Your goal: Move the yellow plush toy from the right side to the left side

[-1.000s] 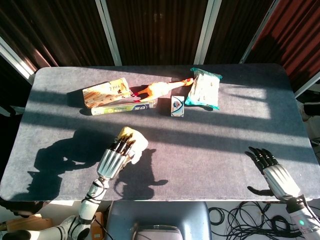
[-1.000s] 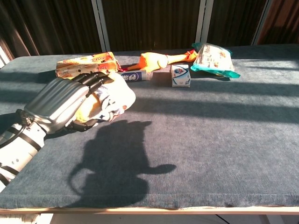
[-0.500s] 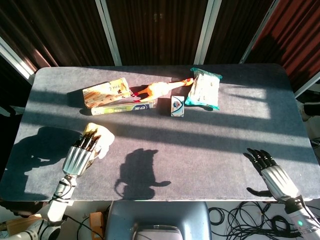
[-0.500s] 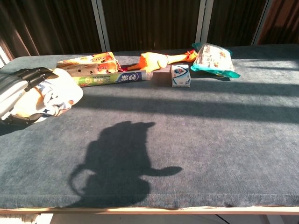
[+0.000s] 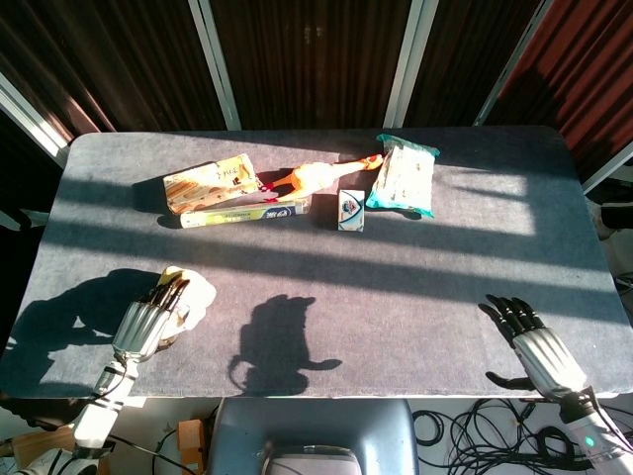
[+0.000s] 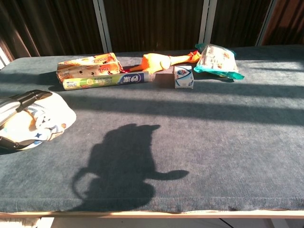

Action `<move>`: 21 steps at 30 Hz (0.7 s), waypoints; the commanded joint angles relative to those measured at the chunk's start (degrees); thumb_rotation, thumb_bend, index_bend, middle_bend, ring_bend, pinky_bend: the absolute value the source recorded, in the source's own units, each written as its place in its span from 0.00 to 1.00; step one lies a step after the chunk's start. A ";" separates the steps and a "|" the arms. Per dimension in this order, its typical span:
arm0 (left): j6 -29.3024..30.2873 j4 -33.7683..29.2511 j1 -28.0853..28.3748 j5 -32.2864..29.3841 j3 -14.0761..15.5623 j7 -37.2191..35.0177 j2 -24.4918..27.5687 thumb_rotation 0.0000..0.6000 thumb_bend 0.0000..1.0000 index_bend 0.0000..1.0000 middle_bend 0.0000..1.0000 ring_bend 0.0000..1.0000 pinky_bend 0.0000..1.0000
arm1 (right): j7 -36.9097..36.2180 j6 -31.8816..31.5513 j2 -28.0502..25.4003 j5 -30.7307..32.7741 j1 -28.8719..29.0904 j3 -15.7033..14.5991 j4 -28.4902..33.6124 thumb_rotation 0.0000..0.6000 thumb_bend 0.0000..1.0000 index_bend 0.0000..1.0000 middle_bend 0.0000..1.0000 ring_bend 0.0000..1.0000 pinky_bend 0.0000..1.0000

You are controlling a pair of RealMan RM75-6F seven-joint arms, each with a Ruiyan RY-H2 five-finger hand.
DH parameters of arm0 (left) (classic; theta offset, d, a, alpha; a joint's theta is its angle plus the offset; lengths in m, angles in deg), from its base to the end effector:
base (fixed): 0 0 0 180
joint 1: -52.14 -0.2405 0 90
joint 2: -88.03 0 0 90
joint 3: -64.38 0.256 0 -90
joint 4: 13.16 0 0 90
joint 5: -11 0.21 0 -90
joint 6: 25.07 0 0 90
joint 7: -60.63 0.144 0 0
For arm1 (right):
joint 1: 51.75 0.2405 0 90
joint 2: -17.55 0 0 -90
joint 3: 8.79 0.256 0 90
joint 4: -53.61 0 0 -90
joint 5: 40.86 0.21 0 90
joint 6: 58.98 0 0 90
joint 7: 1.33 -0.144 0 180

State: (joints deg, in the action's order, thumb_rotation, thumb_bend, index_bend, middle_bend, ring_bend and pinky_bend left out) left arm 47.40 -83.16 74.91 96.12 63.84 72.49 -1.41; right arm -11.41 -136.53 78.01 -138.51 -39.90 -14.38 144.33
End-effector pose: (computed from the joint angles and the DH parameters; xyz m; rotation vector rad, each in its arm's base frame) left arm -0.2744 0.2659 0.0112 -1.7572 -0.7290 -0.8396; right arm -0.2980 -0.1803 0.1357 1.7473 -1.0245 0.9221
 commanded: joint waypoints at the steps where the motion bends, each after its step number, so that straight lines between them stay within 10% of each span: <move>1: -0.43 -1.70 -0.24 -0.02 0.35 -1.66 1.02 1.00 0.24 0.00 0.00 0.12 0.36 | -0.12 0.07 -0.05 0.05 0.03 0.03 0.07 1.00 0.06 0.00 0.00 0.00 0.02; 21: 12.56 -19.25 -5.58 9.38 2.58 1.31 13.64 1.00 0.22 0.00 0.00 0.11 0.32 | 0.70 -0.10 0.18 -0.13 -0.37 0.00 0.18 1.00 0.06 0.00 0.00 0.00 0.02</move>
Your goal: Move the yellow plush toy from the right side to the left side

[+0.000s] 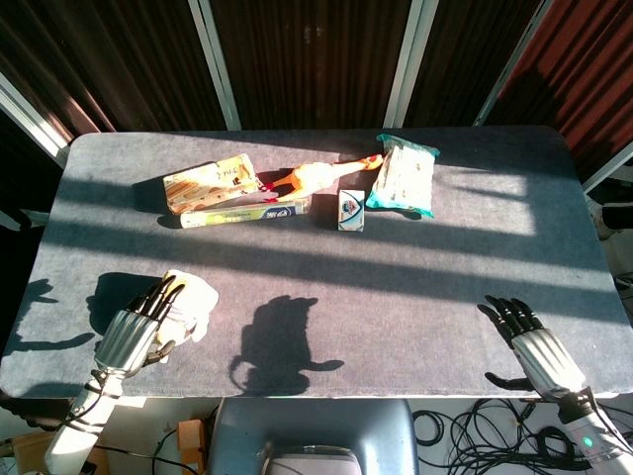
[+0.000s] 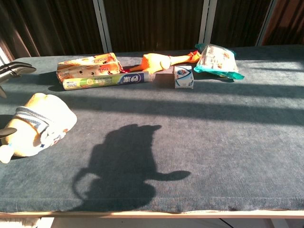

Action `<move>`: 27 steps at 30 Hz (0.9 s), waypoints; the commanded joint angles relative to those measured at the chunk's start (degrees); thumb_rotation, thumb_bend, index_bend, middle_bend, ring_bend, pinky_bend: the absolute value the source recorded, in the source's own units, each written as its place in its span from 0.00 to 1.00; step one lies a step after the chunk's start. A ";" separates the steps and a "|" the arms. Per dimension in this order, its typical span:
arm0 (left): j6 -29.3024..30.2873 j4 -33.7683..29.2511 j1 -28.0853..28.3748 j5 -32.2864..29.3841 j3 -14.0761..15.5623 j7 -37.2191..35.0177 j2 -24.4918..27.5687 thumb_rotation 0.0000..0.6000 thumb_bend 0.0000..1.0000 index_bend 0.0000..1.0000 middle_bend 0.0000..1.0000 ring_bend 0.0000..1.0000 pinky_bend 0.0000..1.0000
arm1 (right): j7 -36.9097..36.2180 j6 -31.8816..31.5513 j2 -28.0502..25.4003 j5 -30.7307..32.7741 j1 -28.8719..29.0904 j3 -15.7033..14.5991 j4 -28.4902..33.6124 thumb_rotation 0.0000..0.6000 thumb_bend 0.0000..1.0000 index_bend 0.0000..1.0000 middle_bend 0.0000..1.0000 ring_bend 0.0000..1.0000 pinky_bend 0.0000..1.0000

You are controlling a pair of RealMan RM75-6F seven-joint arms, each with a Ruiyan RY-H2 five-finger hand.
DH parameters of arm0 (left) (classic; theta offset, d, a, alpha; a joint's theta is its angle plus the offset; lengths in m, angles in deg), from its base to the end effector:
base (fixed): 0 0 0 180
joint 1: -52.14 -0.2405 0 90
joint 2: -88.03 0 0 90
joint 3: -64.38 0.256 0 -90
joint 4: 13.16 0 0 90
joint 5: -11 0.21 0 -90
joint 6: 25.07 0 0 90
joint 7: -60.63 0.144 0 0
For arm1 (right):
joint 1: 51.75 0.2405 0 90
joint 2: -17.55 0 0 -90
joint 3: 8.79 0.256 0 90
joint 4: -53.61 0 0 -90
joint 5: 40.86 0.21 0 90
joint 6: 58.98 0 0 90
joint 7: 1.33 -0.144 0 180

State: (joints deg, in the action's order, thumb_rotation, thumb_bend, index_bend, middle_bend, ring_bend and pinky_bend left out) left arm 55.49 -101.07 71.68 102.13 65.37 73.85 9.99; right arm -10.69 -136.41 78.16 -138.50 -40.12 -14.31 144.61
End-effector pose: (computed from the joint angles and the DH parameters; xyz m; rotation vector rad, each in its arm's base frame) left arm -0.2412 0.2320 0.0639 -1.7292 -0.7057 -1.0068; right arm -0.2974 -0.1791 0.1342 1.7482 -1.0218 0.9173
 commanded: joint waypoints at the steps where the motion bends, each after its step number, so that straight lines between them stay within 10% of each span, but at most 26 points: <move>1: 5.65 -1.53 -3.30 4.41 1.97 -0.24 3.10 1.00 0.23 0.00 0.00 0.12 0.31 | 0.09 -0.45 0.10 -0.31 -0.27 -0.13 -0.15 1.00 0.06 0.00 0.00 0.00 0.02; 14: 8.25 -0.50 -8.34 9.03 8.41 -4.87 7.65 1.00 0.23 0.00 0.04 0.14 0.22 | 4.21 -4.78 2.83 -2.64 -2.61 -0.41 -1.38 1.00 0.06 0.00 0.00 0.00 0.02; 27: 6.78 -1.47 -9.40 10.14 8.22 -4.40 8.09 1.00 0.24 0.01 0.05 0.19 0.29 | 4.59 -5.15 3.09 -3.77 -2.98 -0.99 -2.56 1.00 0.06 0.00 0.00 0.00 0.02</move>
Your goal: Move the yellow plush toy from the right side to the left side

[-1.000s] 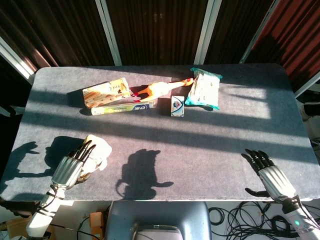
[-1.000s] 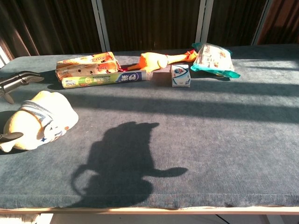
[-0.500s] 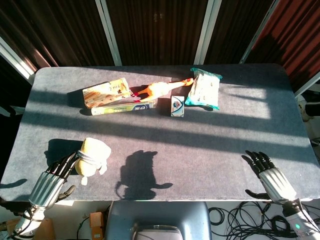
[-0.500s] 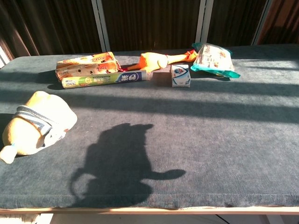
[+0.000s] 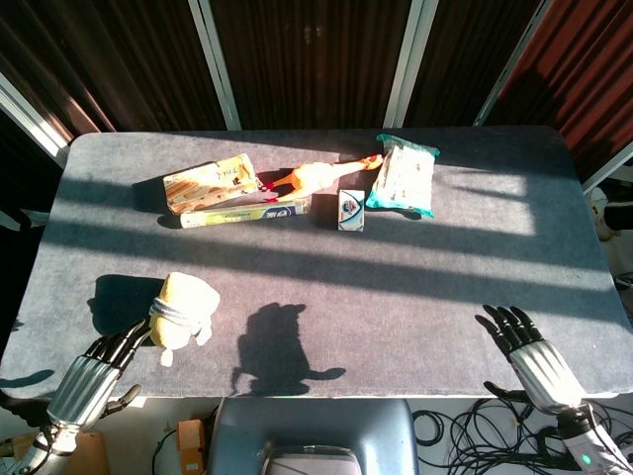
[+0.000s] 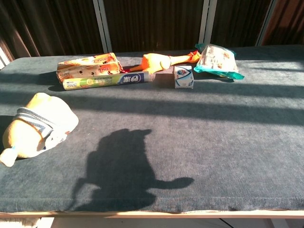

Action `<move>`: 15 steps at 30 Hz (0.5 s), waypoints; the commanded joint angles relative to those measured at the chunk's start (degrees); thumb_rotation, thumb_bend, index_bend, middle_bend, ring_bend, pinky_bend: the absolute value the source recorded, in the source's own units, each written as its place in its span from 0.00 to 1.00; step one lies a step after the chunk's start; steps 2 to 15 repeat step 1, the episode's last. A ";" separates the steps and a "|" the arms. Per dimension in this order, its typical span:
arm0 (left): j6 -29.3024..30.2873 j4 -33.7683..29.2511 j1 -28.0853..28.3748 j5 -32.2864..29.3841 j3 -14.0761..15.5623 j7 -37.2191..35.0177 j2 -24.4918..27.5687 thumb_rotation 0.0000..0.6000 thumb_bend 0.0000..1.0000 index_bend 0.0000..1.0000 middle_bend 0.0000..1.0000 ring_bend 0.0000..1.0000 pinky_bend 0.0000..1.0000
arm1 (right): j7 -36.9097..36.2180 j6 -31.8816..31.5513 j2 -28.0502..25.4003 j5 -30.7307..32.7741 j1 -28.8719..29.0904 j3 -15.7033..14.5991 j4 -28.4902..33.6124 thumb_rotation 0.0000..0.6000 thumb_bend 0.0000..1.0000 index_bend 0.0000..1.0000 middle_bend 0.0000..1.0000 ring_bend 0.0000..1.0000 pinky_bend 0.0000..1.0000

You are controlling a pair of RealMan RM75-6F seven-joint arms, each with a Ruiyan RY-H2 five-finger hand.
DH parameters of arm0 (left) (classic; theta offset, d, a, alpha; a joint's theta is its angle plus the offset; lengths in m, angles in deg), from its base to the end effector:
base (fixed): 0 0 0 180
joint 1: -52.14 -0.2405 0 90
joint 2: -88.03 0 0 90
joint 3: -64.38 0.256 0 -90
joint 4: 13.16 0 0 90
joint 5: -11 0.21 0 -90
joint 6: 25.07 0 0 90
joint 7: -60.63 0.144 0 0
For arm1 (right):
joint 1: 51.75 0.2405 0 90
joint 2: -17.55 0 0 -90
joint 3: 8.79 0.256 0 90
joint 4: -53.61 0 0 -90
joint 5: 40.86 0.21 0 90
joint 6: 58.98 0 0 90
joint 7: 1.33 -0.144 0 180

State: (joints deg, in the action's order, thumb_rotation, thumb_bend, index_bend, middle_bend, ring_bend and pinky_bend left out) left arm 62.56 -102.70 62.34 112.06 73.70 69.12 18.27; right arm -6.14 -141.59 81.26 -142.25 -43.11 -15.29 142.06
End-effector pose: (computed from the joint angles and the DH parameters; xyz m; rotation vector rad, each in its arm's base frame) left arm -0.2745 0.1554 0.0985 -1.7888 -0.7520 -0.9517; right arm -0.2971 -0.1596 0.1258 1.7691 -0.9197 0.9374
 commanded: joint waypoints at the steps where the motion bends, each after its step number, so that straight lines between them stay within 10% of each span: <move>1: -0.57 0.21 -0.11 0.20 -0.16 0.61 -0.32 1.00 0.24 0.01 0.05 0.19 0.29 | 0.04 0.04 -0.01 -0.04 -0.01 -0.03 -0.02 1.00 0.06 0.00 0.00 0.00 0.02; 15: -0.57 0.21 -0.11 0.20 -0.16 0.61 -0.32 1.00 0.24 0.01 0.05 0.19 0.29 | 0.04 0.04 -0.01 -0.04 -0.01 -0.03 -0.02 1.00 0.06 0.00 0.00 0.00 0.02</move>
